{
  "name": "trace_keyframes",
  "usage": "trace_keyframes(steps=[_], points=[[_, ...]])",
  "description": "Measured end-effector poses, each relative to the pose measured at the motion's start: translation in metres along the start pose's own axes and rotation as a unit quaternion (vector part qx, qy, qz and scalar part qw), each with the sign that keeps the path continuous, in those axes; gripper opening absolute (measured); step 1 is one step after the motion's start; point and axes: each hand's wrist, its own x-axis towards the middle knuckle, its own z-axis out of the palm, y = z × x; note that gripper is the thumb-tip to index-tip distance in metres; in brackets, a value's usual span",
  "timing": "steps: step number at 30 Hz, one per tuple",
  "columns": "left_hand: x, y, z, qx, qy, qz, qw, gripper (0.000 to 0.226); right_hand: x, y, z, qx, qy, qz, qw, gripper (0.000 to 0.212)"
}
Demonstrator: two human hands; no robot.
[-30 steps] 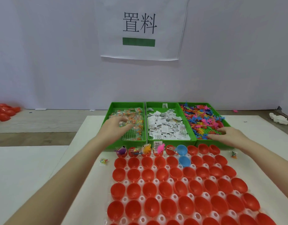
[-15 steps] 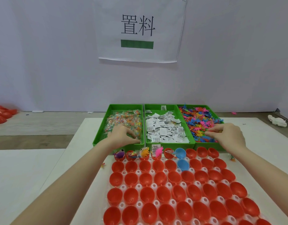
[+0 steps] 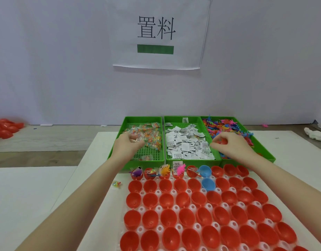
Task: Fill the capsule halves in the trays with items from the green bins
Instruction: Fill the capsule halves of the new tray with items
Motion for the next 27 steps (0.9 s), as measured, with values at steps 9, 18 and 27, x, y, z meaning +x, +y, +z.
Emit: trace_keyframes(steps=[9,18,27], points=[[-0.060,0.031,-0.019,-0.306,0.066,0.010,0.950,0.026,0.008,-0.028,0.023,-0.199,-0.102,0.035,0.974,0.045],[-0.089,0.037,-0.028,-0.438,-0.047,-0.007,0.898,0.032,0.002,-0.015,0.023,-0.176,-0.017,0.006,0.984,0.018],[-0.090,0.034,-0.025,-0.356,-0.064,0.008,0.932,0.034,0.007,-0.028,0.019,-0.219,-0.101,0.064,0.968,0.015]])
